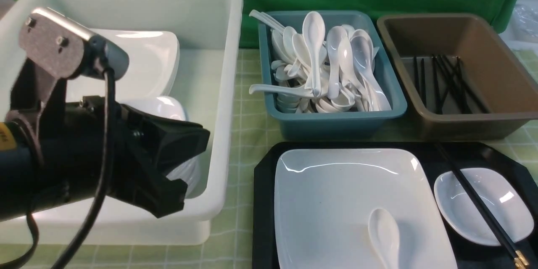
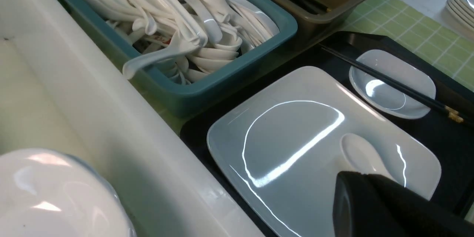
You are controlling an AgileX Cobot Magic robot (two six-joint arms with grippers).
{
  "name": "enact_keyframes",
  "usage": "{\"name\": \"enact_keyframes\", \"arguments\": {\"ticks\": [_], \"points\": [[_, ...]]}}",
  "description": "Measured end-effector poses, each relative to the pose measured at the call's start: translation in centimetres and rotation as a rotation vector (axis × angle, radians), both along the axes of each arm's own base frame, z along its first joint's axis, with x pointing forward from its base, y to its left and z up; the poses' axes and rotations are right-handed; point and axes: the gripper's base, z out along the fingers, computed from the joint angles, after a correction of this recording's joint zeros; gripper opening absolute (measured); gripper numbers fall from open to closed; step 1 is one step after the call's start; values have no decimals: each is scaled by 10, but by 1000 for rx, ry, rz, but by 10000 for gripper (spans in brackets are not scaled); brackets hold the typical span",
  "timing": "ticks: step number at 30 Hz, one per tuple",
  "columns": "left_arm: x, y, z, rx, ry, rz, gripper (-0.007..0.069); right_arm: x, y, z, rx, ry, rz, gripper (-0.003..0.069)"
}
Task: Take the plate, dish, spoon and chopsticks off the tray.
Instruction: Use the right arm to grab a pair of chopsticks from the plate
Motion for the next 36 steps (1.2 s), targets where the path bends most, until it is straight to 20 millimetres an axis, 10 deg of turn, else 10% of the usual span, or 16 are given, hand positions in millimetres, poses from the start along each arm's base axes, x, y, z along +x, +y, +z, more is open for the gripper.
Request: {"name": "enact_keyframes", "arguments": {"ticks": [5, 15, 28, 36], "points": [[1, 0, 1, 8, -25, -1, 22, 61, 25, 11, -233, 346, 186, 180], [0, 0, 0, 28, -23, -18, 22, 167, 10, -51, -416, 804, 160, 311], [0, 0, 0, 33, -29, -22, 22, 198, -13, -96, -385, 893, 101, 372], [0, 0, 0, 37, -31, -24, 22, 198, -12, -105, -412, 927, 172, 139]]}}
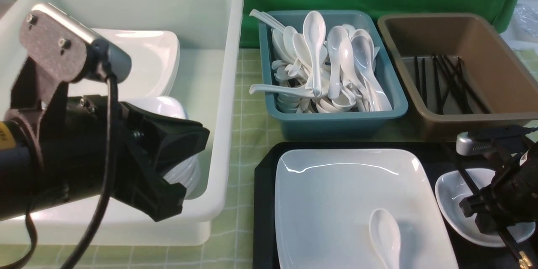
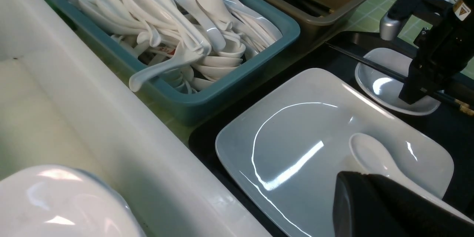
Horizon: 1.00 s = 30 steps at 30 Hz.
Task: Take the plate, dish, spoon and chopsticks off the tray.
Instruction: Use the right arm to grab a pair of chopsticks from the plate, then use the right arm to put the chopsticks into the small storage box on the right
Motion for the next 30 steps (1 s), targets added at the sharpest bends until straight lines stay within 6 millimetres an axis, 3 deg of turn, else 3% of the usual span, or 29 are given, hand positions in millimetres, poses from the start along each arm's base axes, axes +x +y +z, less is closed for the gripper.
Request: {"name": "enact_keyframes", "arguments": {"ticks": [6, 13, 16, 19, 20, 23, 24, 25, 30], "points": [[0, 0, 0, 2, -3, -1, 22, -8, 12, 14, -7, -7, 119, 125], [2, 0, 2, -14, -22, 11, 22, -30, 43, 56, 18, -28, 281, 125], [3, 0, 5, -29, -54, 18, 22, -20, 55, 84, 88, -129, 271, 125], [4, 0, 7, -21, -94, 8, 22, 8, 52, 111, 157, -246, 194, 125], [4, -1, 9, -31, -106, -4, 22, 34, 44, 124, 216, -311, 122, 125], [2, -4, 14, -47, -120, -32, 22, 82, 23, 145, 283, -428, 19, 125], [2, -4, 14, -48, -121, -34, 22, 90, 20, 146, 291, -444, 5, 125], [1, -5, 17, -66, -118, -43, 22, 121, 5, 149, 314, -505, -53, 125], [1, -5, 18, -69, -117, -51, 22, 182, -20, 131, 292, -613, -138, 127]]}}
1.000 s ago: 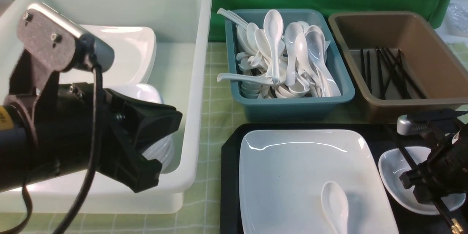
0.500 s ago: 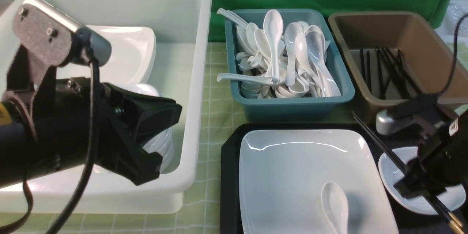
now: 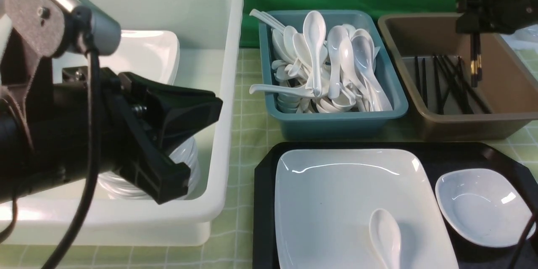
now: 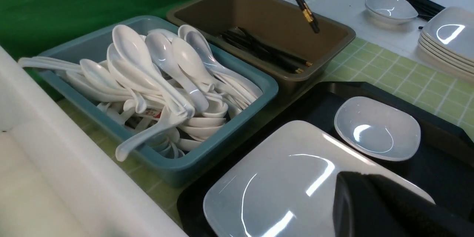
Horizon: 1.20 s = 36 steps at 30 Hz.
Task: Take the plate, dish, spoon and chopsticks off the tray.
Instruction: Use the right arm to put the chopsticks into the small storage box on the right, then use the right arm to grab a soup spoon from the plate
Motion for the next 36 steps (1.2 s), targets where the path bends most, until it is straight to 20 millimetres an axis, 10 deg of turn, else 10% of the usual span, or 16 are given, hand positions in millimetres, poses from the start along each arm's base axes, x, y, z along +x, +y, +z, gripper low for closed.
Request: {"name": "enact_keyframes", "arguments": {"ticks": [8, 12, 18, 24, 29, 36], "points": [[0, 0, 0, 7, -2, -2, 22, 11, -7, -28, -88, 147, 21, 435], [0, 1, -1, 35, -19, -5, 22, -8, -6, -9, -116, 226, 59, 387], [0, 2, -4, 99, -40, -21, 22, -87, 32, 35, -152, 330, 153, 255], [-1, 1, -6, 121, -33, -37, 22, -201, 103, -22, -171, 555, 279, 308], [-1, 1, -6, 119, -32, -37, 22, -254, 137, -78, -186, 574, 298, 388], [-2, 1, -5, 113, -27, -37, 22, -257, 159, -116, -183, 564, 279, 402]]}}
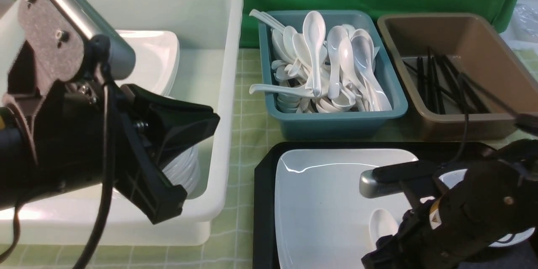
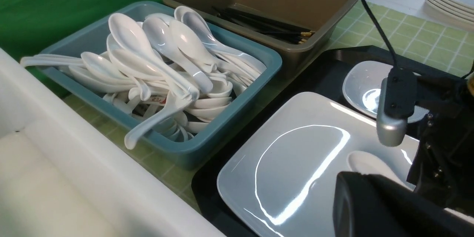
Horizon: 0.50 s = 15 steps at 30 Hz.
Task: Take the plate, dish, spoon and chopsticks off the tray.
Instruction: Use the right arm to grab a soup spoon from the plate
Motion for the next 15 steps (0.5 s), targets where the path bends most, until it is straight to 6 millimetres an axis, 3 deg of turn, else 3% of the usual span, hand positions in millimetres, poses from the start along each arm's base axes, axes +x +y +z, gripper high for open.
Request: {"name": "enact_keyframes", "arguments": {"ticks": [6, 9, 12, 15], "points": [[0, 0, 0, -3, 7, -3, 22, 8, 4, -15, -16, -5, 4, 371], [0, 0, 0, -4, 8, -4, 22, 8, 4, -15, -18, -13, 19, 288], [-1, 0, 0, -5, 8, -4, 22, 10, 5, -14, -24, -12, 44, 127], [-1, 0, 0, -5, 8, -4, 22, 15, 10, -5, -14, -30, 67, 102]]}}
